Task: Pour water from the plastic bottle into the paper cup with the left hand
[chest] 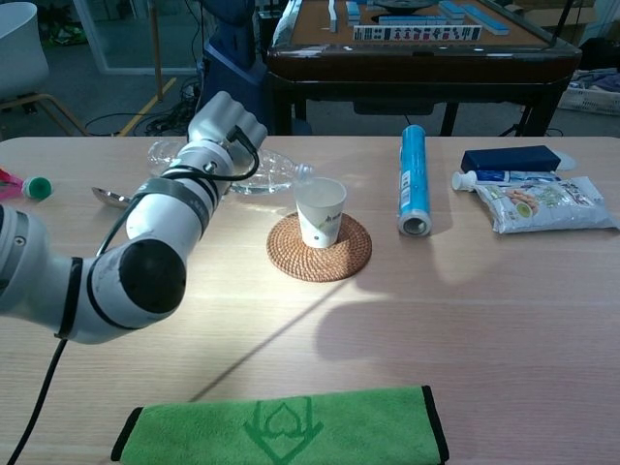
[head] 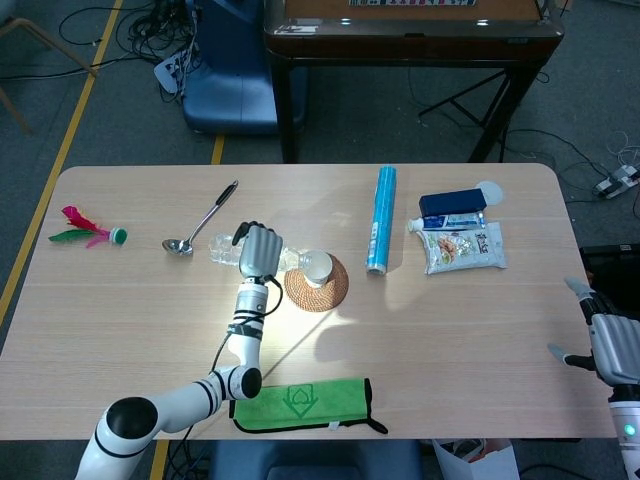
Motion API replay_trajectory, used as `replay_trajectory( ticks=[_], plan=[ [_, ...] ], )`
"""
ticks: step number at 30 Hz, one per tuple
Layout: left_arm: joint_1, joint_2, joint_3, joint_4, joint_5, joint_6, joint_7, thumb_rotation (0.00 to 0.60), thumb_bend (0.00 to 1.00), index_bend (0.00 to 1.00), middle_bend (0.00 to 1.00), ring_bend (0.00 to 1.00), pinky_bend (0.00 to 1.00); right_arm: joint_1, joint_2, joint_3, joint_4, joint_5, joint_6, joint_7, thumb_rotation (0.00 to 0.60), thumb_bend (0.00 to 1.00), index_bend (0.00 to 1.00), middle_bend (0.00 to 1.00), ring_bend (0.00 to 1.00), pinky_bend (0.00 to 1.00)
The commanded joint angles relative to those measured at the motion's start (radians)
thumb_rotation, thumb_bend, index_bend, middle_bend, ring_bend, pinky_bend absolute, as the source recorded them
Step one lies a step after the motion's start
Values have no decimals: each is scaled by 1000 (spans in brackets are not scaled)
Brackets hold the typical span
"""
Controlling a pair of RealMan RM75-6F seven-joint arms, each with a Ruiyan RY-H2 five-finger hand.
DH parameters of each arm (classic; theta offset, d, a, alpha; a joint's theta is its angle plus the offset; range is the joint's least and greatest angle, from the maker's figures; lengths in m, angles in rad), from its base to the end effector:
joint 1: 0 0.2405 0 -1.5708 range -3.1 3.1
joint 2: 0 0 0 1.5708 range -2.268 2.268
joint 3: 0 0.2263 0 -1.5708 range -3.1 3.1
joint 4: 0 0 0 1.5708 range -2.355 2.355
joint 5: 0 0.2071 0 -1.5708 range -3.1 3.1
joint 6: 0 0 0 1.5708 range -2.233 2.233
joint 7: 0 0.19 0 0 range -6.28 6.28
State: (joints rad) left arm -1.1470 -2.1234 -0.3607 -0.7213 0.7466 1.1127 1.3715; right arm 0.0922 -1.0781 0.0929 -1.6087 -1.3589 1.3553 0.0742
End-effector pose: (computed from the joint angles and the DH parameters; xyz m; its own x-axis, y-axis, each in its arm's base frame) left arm -0.0433 0.4436 -0.0799 0.9658 -0.0815 0.2462 0.2398 -0.0807 -0.9675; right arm -0.3146 -0.2337 0.1579 0.3370 -0.0714 0.9388 -0.9302 0.1290 0.3438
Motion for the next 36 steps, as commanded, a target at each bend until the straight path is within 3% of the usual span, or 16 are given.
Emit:
replay_trajectory(
  ticks=[1, 36],
  plan=[
    [0, -3, 7, 7, 12, 2, 9, 600, 21, 629, 660, 579, 619, -1, 1, 0, -1, 0, 1, 1, 600, 0, 120, 179, 162, 400],
    [12, -19, -4, 30, 64, -4, 50, 600, 21, 638, 671, 587, 627, 1, -4, -2, 3, 4, -5, -2, 600, 0, 120, 178, 162, 400]
  ],
)
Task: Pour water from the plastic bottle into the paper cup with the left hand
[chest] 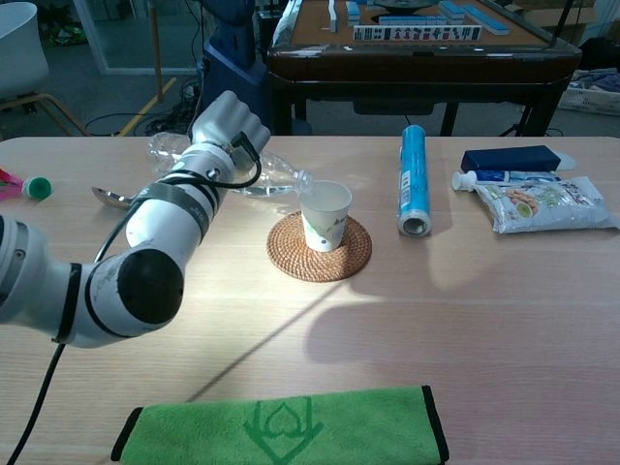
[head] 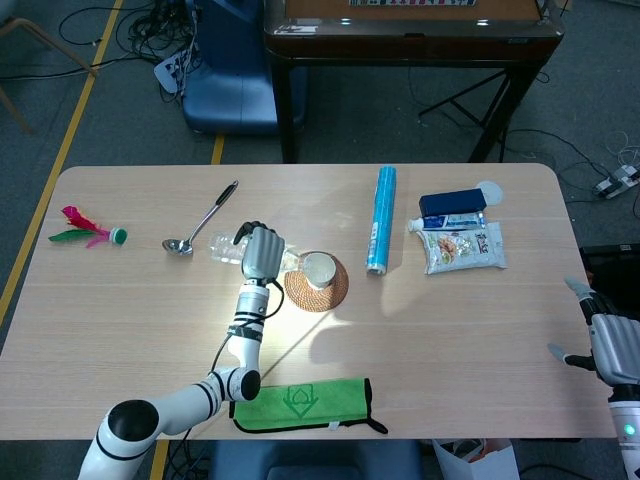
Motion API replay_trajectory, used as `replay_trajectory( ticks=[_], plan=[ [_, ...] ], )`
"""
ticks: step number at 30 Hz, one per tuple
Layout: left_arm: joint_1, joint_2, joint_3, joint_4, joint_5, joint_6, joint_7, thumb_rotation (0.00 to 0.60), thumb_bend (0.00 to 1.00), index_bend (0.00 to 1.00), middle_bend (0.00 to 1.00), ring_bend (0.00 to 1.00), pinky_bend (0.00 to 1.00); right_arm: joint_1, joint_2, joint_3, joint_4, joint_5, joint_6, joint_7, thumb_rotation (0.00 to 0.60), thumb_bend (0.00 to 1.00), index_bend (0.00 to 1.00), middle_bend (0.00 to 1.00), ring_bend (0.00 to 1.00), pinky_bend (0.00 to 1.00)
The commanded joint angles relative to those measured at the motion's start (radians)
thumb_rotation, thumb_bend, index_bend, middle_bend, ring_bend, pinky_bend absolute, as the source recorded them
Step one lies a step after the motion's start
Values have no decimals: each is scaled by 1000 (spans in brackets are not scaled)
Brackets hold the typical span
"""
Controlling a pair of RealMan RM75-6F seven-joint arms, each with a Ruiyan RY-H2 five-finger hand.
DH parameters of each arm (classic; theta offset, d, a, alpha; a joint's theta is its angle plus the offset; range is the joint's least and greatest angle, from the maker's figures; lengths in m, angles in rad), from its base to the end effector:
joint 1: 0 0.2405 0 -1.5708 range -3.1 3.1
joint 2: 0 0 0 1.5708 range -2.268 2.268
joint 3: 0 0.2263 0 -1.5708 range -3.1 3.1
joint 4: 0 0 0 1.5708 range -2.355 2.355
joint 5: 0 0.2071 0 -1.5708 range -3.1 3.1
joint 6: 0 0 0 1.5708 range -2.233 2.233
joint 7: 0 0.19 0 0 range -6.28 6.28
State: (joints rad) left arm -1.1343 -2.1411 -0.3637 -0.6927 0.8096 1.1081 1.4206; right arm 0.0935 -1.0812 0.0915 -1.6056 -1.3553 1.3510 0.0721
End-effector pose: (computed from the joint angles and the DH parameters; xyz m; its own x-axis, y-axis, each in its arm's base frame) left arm -0.0413 0.4417 -0.0822 0.9785 -0.1211 0.1671 0.1587 -0.0757 -0.9844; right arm -0.3158 -0.2337 0.1566 0.3378 -0.0765 0.9381 -0.9292 0.1320 0.3453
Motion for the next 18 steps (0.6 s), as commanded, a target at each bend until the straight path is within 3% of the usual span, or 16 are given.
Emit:
replay_trajectory(
  ticks=[1, 18],
  plan=[
    [0, -2, -3, 1, 1, 0, 1, 600, 21, 639, 672, 587, 627, 0, -1, 0, 1, 0, 0, -1, 600, 0, 120, 178, 162, 400],
    [1, -14, -14, 27, 9, -2, 17, 600, 21, 640, 673, 588, 627, 2, -2, -1, 1, 3, -4, -2, 600, 0, 120, 178, 162, 400]
  ],
)
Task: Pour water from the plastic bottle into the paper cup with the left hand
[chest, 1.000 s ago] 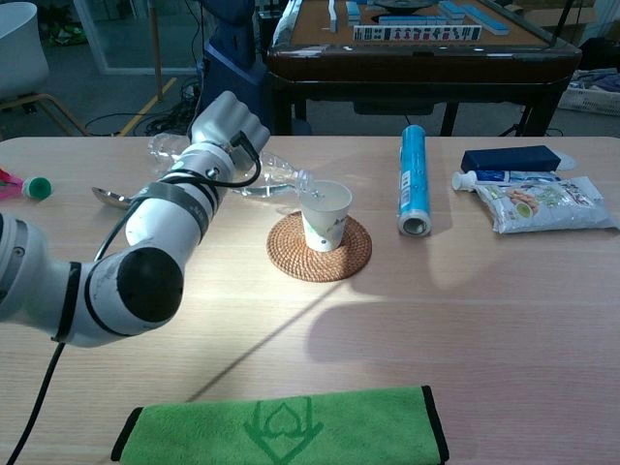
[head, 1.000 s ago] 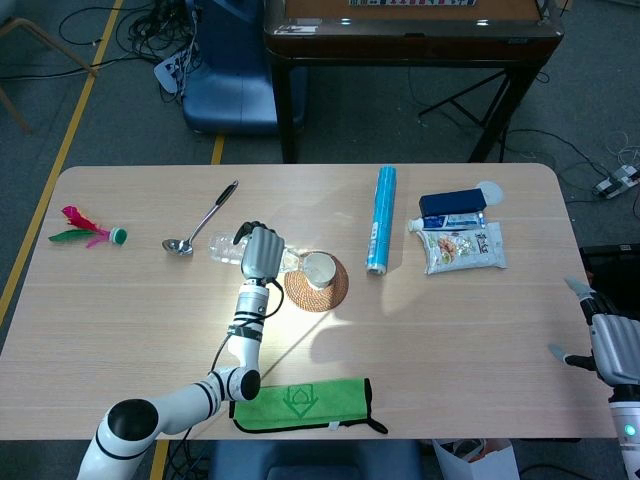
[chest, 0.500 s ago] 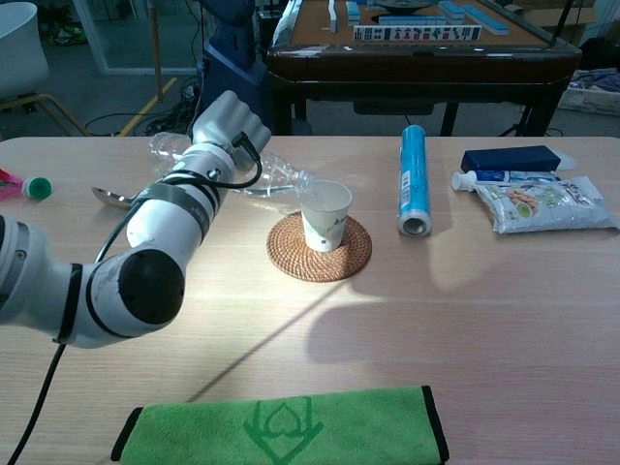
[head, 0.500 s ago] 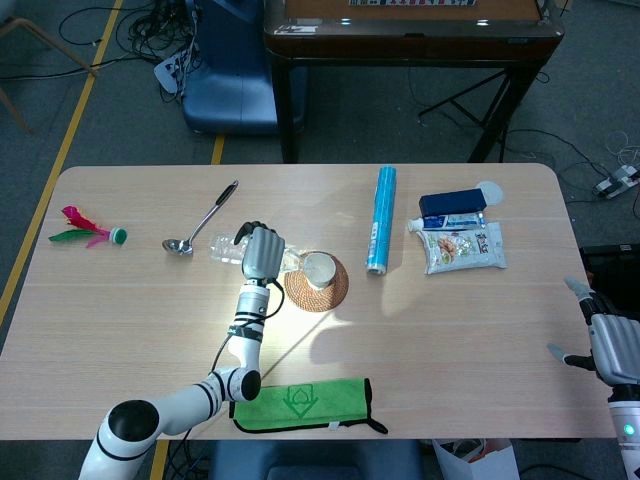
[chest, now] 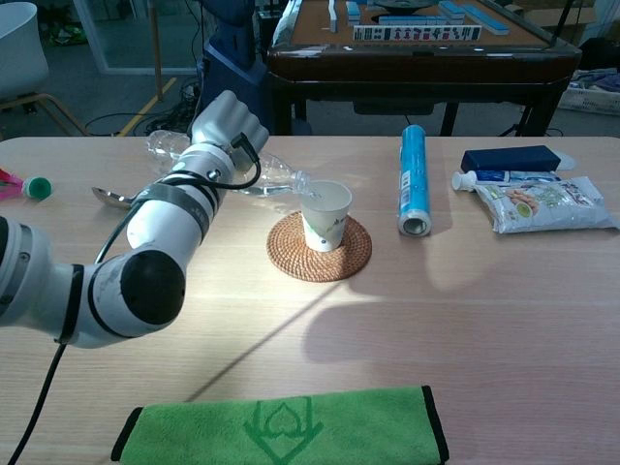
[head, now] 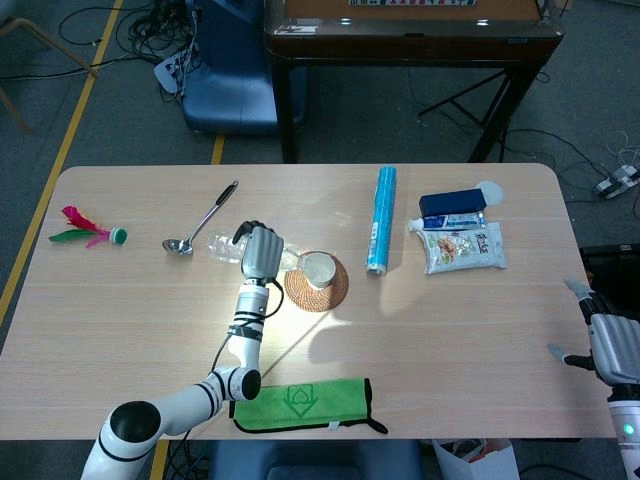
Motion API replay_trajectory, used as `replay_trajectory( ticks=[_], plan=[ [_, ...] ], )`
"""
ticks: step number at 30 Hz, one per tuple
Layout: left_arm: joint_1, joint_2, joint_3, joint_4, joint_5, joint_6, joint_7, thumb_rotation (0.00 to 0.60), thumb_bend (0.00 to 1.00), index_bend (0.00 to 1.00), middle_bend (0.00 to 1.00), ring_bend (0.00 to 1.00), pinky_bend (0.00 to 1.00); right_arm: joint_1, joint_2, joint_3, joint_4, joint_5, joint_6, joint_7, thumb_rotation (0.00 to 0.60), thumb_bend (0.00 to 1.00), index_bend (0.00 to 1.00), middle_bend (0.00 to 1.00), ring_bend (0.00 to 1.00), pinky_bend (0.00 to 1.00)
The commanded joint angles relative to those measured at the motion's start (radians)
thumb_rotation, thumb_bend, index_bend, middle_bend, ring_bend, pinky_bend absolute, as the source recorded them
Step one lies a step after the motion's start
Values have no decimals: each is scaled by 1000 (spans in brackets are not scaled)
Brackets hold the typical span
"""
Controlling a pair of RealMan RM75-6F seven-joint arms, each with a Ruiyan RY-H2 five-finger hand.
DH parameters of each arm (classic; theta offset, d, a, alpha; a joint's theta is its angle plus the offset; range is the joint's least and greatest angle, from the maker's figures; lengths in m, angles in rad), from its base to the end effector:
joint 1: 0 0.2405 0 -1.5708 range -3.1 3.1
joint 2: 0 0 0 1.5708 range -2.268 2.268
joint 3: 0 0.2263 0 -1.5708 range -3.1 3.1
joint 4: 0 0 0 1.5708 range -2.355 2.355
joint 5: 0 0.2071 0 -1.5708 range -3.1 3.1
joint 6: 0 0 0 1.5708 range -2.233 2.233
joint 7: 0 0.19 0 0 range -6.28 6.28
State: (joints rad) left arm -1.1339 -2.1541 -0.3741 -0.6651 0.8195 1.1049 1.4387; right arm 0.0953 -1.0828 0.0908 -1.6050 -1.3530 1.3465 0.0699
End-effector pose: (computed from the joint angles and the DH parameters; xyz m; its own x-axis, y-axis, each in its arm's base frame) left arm -0.0434 0.4430 -0.0818 0.9828 -0.1188 0.1413 0.1347 -0.0625 -0.9889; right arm -0.3162 -0.2340 0.1554 0.3379 -0.0811 0.9377 -0.9287 0.1328 0.3462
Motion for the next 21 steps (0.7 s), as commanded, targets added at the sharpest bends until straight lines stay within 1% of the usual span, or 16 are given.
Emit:
replay_trajectory(
  ticks=[1, 3, 8, 9, 12, 19, 21],
  plan=[
    [1, -2, -6, -1, -2, 3, -1, 600, 21, 640, 673, 588, 627, 0, 0, 0, 1, 0, 0, 0, 600, 0, 120, 179, 162, 400],
    [3, -2, -14, -1, -7, 6, -3, 600, 21, 640, 673, 588, 627, 0, -1, 0, 1, 0, 1, 0, 600, 0, 120, 179, 162, 400],
    [8, -7, -54, -17, -43, 6, -22, 600, 21, 642, 676, 591, 630, 0, -2, 0, 1, 1, 0, -2, 600, 0, 120, 178, 162, 400],
    [12, -9, -70, -26, -59, 6, -31, 600, 21, 642, 676, 592, 631, 1, -2, 0, 1, 2, -1, -2, 600, 0, 120, 178, 162, 400],
    [17, -10, -91, -43, -92, 9, -19, 600, 21, 643, 678, 594, 632, 2, -2, 0, 1, 2, -4, -3, 600, 0, 120, 178, 162, 400],
    [40, -1, -164, -115, -200, 20, -24, 600, 21, 643, 678, 594, 632, 1, -6, -2, 5, 2, -3, -4, 600, 0, 120, 178, 162, 400],
    [46, 6, -174, -134, -219, 25, -27, 600, 21, 643, 678, 594, 634, 1, -6, -2, 6, 3, -5, -4, 600, 0, 120, 178, 162, 400]
  ],
)
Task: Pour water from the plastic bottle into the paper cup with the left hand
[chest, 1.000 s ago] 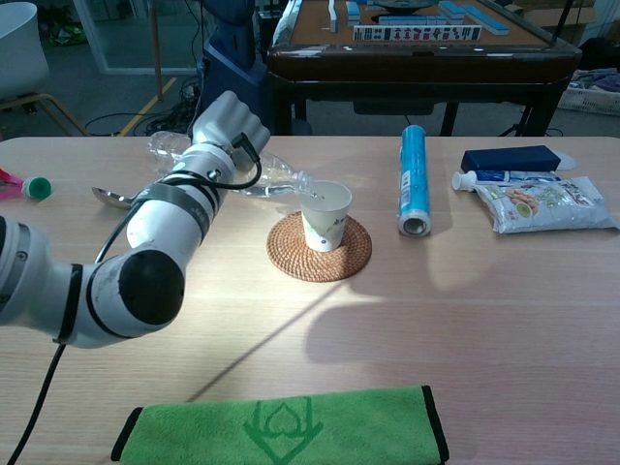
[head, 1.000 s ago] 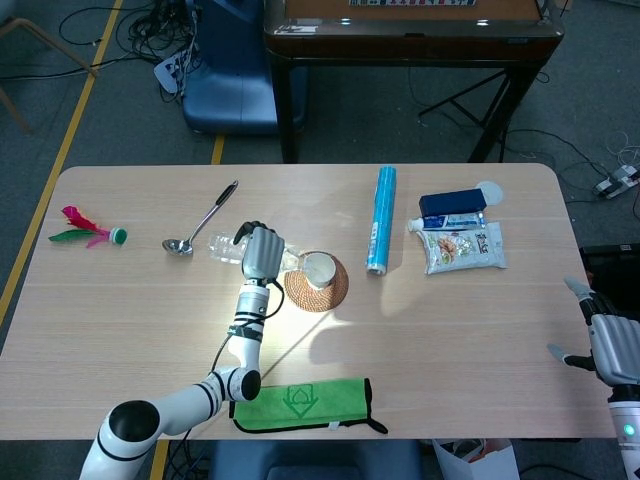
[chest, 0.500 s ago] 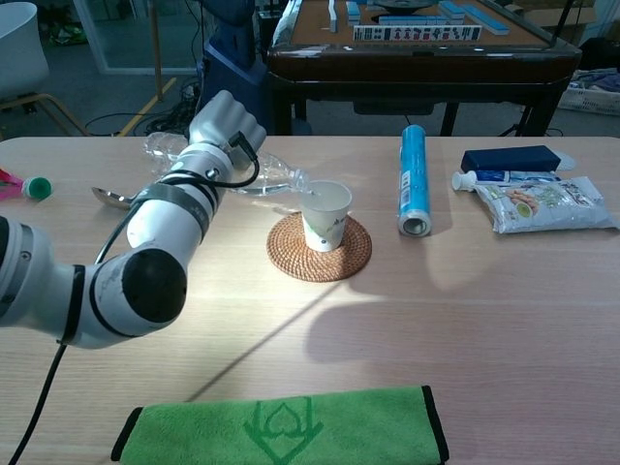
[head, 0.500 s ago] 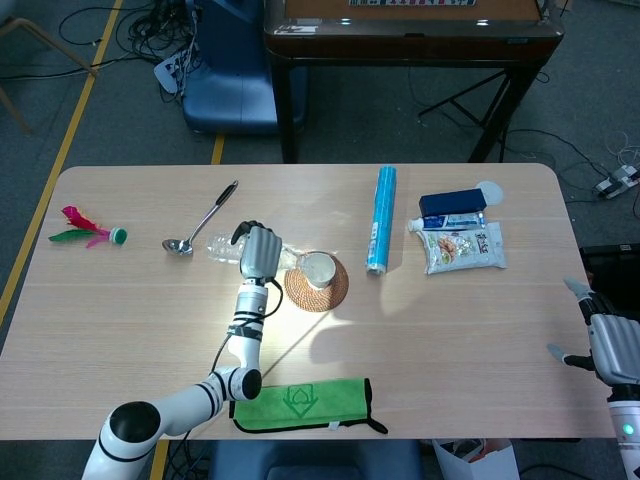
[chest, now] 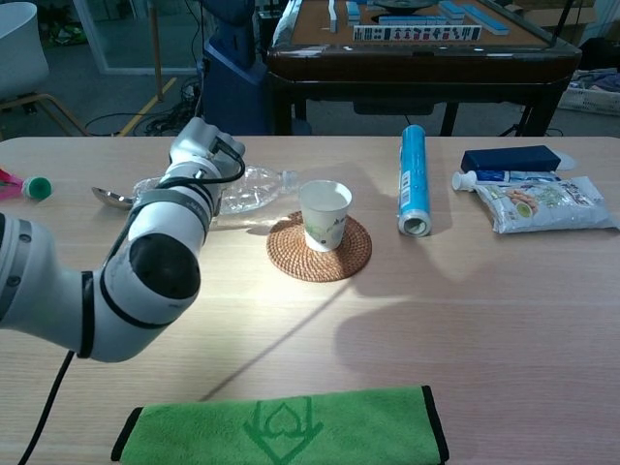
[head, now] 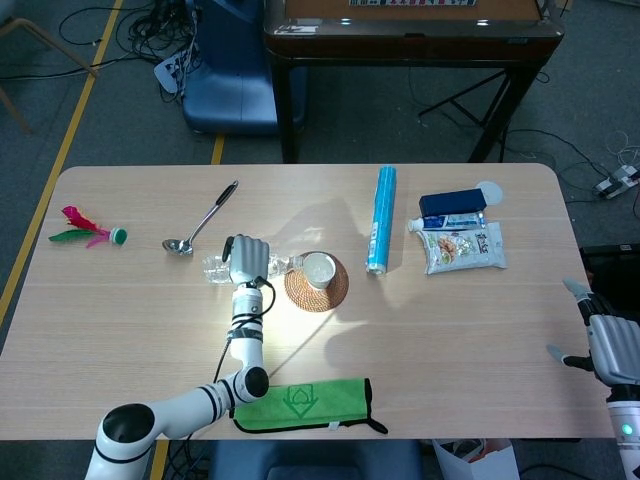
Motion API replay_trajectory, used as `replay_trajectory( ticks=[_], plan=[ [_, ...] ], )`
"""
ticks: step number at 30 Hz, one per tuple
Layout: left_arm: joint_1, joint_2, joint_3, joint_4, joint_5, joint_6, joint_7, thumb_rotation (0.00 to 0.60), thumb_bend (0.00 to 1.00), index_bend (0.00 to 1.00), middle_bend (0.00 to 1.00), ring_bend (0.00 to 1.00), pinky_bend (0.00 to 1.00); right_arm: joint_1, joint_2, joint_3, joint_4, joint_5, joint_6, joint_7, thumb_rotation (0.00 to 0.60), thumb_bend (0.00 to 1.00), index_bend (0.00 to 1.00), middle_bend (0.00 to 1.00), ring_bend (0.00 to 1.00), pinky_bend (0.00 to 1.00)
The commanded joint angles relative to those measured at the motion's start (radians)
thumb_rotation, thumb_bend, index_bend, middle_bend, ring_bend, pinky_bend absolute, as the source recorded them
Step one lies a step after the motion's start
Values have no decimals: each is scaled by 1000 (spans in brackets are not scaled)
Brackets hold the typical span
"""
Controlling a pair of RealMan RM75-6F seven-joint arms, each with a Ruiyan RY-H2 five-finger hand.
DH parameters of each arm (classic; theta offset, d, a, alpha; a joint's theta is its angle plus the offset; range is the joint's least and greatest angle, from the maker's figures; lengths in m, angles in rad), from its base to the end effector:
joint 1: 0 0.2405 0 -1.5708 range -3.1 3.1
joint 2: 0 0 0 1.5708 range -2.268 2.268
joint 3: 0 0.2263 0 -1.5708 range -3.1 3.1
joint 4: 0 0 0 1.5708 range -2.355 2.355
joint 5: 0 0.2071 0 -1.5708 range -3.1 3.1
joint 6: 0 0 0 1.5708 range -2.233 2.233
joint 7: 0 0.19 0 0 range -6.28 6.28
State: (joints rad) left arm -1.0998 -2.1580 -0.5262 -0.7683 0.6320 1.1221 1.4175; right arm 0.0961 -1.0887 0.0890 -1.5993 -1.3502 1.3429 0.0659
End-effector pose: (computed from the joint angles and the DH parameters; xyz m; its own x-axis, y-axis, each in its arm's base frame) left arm -0.0675 0.4380 -0.0844 0.9056 0.1320 0.4030 0.4088 -0.0186 -0.9124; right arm -0.3176 -0.2338 0.1535 0.3404 -0.0864 0.9363 -0.9271 0.1354 0.3495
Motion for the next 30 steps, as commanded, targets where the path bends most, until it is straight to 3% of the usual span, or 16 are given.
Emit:
replay_trajectory(
  ticks=[1, 6, 17, 25, 30],
  plan=[
    [16, 16, -20, -42, -35, 11, -9, 600, 21, 643, 678, 595, 634, 1, -1, 0, 1, 1, -3, -1, 600, 0, 120, 178, 162, 400],
    [41, 45, -22, -92, -49, 32, -46, 600, 21, 644, 679, 596, 636, 2, -1, -1, 0, 1, -4, -3, 600, 0, 120, 179, 162, 400],
    [119, 160, -67, -309, -179, 76, -93, 600, 21, 644, 679, 596, 636, 6, -6, -3, 4, 5, -14, -13, 600, 0, 120, 178, 162, 400],
    [217, 263, -102, -505, -184, 69, -340, 600, 21, 633, 679, 592, 636, 7, -8, -3, 8, 8, -16, -16, 600, 0, 120, 179, 162, 400],
    [299, 311, -66, -569, -60, 65, -581, 600, 21, 625, 679, 586, 636, 8, -9, -5, 9, 8, -21, -15, 600, 0, 120, 179, 162, 400]
  ],
)
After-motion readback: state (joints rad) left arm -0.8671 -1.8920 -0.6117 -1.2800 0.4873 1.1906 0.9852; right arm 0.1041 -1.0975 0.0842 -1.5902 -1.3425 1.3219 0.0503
